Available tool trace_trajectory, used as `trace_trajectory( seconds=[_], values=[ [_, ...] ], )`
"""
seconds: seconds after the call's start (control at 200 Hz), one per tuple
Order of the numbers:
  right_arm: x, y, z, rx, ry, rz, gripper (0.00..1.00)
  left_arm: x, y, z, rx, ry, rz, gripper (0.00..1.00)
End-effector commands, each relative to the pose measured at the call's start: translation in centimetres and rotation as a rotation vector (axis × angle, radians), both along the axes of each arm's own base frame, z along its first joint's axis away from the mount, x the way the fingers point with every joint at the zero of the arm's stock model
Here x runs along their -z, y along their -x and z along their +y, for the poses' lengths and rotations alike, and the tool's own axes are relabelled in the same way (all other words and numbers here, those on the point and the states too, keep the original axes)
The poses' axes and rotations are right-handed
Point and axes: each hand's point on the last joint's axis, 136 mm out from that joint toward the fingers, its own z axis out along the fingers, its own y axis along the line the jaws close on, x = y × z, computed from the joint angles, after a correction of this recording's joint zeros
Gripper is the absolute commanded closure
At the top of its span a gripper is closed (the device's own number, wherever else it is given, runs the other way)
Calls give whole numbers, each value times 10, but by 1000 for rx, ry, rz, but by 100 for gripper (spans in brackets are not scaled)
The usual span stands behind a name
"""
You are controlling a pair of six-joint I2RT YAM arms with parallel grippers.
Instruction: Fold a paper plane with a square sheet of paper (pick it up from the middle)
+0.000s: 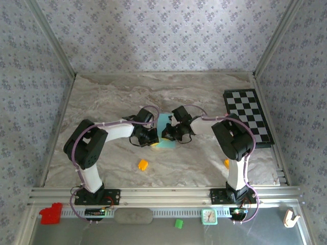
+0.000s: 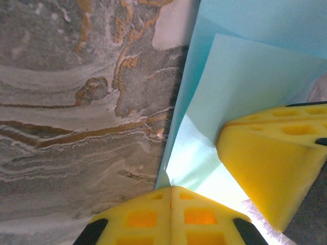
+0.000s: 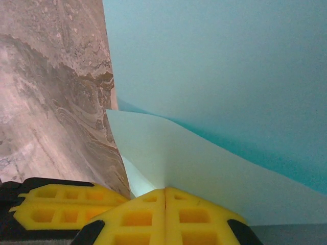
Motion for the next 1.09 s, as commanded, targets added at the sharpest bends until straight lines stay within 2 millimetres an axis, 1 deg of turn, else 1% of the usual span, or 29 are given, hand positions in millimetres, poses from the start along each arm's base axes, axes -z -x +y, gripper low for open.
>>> trace_trajectory(
  seconds=[0.0,0.1,0.24,0.3,0.365,0.485,0.55,0.6,0.755,0.83,0.894,0.989,1.089],
  values=[
    [20,-17,-40,84,69,-8,99,40,39,47,-52,-230,178,100],
    [19,-35,-62,152,66,-19,99,42,41,50,-61,-237,191,100],
    [19,-56,-94,236,102,-30,99,39,39,44,-52,-217,187,100],
    [13,-64,-103,253,116,-44,99,36,35,40,-43,-205,175,100],
    [-2,-69,-107,256,120,-81,99,32,31,35,-30,-184,160,100],
    [-34,-68,-99,229,98,-159,99,23,23,26,-15,-151,131,100],
    [-42,-61,-89,202,81,-171,99,20,19,23,-11,-140,123,100],
    [-43,-54,-78,174,66,-166,99,18,17,20,-9,-129,119,100],
    [-30,-33,-41,89,40,-113,99,12,14,14,-11,-109,115,100],
    [-24,-27,-28,60,32,-93,99,9,12,12,-13,-98,111,100],
    [-17,-24,-21,44,36,-77,99,6,11,10,-14,-89,105,100],
    [-7,-21,-18,38,55,-54,99,1,7,5,-10,-63,93,100],
    [9,-17,-26,44,113,-22,100,-10,0,-4,7,-16,56,100]
  ],
)
